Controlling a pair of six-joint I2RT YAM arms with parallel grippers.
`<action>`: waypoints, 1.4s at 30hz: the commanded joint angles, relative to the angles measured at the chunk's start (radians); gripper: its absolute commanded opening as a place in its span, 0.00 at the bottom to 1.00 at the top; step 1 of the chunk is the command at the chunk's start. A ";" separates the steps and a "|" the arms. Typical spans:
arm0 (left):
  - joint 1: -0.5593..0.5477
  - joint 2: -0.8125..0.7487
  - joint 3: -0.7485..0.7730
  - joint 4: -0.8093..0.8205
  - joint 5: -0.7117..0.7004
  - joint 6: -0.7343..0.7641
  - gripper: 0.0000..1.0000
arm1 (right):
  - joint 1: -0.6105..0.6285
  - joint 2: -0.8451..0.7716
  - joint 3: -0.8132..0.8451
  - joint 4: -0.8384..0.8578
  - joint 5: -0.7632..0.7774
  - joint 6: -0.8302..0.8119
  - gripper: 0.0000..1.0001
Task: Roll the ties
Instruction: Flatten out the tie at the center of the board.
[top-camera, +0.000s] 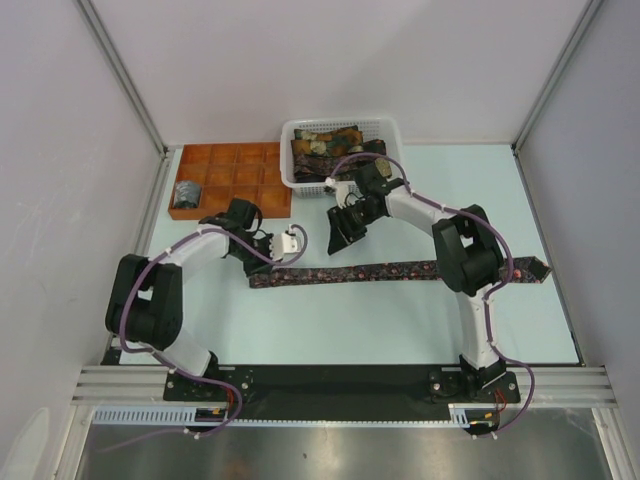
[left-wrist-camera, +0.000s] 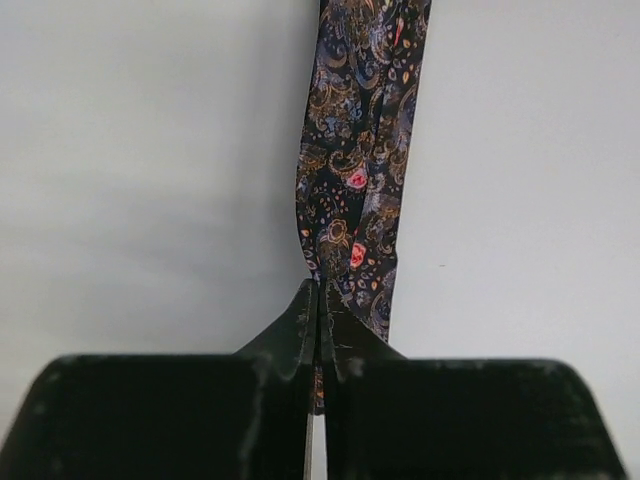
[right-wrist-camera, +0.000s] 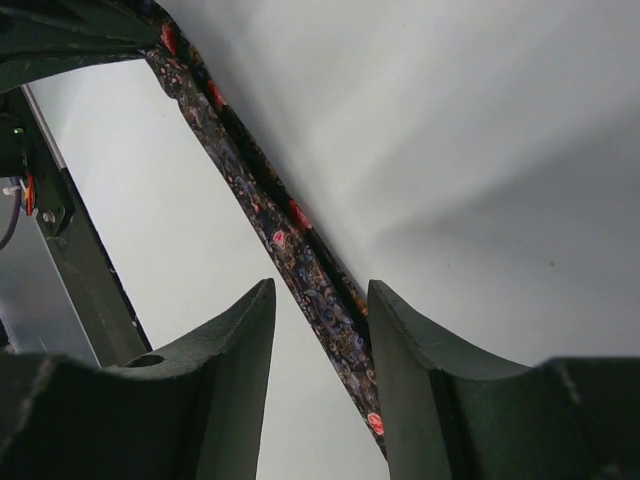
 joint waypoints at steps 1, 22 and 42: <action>0.011 0.023 0.025 -0.029 0.030 -0.045 0.06 | 0.023 -0.006 0.056 0.025 -0.037 0.014 0.47; 0.144 -0.099 -0.101 -0.083 0.037 0.127 0.70 | 0.155 0.064 0.063 0.238 -0.054 0.195 0.30; 0.003 -0.090 0.022 -0.089 0.089 0.070 0.37 | 0.195 0.161 0.071 0.301 -0.002 0.233 0.20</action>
